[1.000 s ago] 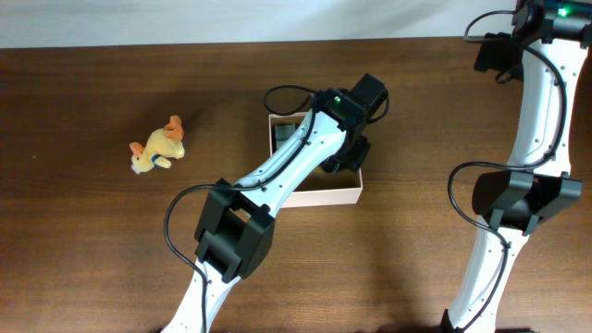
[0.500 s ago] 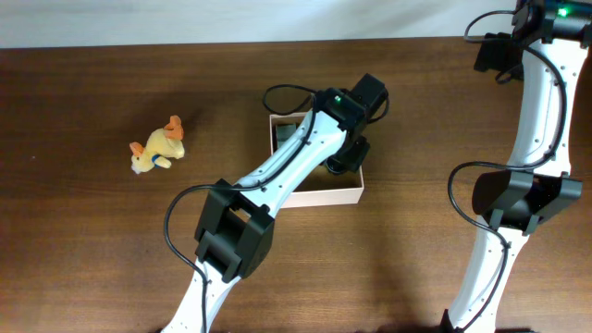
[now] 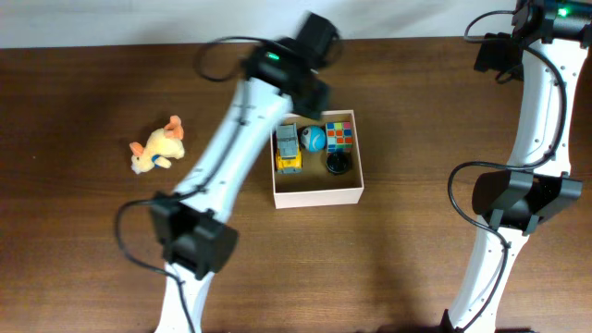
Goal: Pack container
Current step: 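Move the left gripper left to the yellow plush duck and grasp it, then lift the duck and carry it right over the box, then lower the duck into the front of the box and open left gripper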
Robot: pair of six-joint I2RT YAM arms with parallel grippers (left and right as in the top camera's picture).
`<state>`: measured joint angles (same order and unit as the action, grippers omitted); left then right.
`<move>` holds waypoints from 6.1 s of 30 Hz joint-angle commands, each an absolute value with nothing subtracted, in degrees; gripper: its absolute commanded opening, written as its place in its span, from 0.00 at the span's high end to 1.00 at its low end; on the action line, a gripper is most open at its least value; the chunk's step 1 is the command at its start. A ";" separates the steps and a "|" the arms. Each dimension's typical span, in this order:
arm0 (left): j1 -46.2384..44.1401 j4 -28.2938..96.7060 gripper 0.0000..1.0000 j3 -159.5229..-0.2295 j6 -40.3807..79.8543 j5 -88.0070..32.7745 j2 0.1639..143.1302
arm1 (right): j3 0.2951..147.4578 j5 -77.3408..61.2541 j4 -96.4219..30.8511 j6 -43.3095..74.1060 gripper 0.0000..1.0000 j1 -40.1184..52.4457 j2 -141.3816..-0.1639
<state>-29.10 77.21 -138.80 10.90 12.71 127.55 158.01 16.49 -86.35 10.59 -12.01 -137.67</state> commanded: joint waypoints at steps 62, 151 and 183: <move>5.80 63.33 0.61 -104.90 -9.96 6.17 125.99 | 157.97 16.75 -86.32 11.42 0.01 -11.99 -137.43; -34.30 90.26 0.98 -141.10 7.18 5.32 125.97 | 157.97 16.75 -86.32 11.42 0.01 -11.99 -137.43; -41.39 77.08 0.98 -117.97 9.78 -0.69 125.99 | 157.97 16.75 -86.32 11.42 0.01 -11.99 -137.43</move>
<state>-40.97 77.73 -118.63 9.30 0.36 126.21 158.01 16.49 -86.35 10.59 -12.01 -137.67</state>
